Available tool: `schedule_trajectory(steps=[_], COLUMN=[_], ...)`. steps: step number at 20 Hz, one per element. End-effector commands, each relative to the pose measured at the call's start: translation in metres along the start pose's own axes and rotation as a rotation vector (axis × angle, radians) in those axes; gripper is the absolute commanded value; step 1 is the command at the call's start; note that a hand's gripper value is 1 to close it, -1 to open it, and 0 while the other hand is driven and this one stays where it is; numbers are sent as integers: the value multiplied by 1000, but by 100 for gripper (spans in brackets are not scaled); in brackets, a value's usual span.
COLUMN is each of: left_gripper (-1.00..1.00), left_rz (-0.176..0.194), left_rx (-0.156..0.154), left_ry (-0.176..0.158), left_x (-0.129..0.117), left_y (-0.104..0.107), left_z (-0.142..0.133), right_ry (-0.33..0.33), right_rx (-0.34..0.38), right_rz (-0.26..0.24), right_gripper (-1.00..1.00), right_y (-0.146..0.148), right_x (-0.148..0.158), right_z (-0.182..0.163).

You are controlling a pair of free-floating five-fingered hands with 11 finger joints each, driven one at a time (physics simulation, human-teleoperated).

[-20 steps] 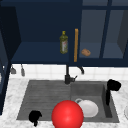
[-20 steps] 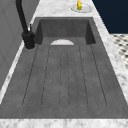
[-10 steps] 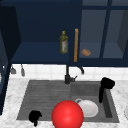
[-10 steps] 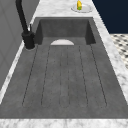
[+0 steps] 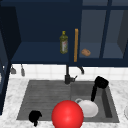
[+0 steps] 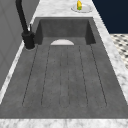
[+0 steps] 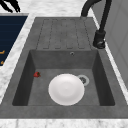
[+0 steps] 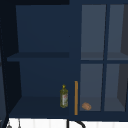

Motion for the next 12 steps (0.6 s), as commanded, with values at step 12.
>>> schedule_trajectory(steps=[12], left_gripper=[0], left_rz=[0], left_rx=[0], left_ry=[0], left_x=[0], left_y=[0], left_z=[0], right_ry=[-55], right_rx=[17], right_rz=[-316], right_gripper=[-100], right_y=[13], right_x=[23], right_z=[32])
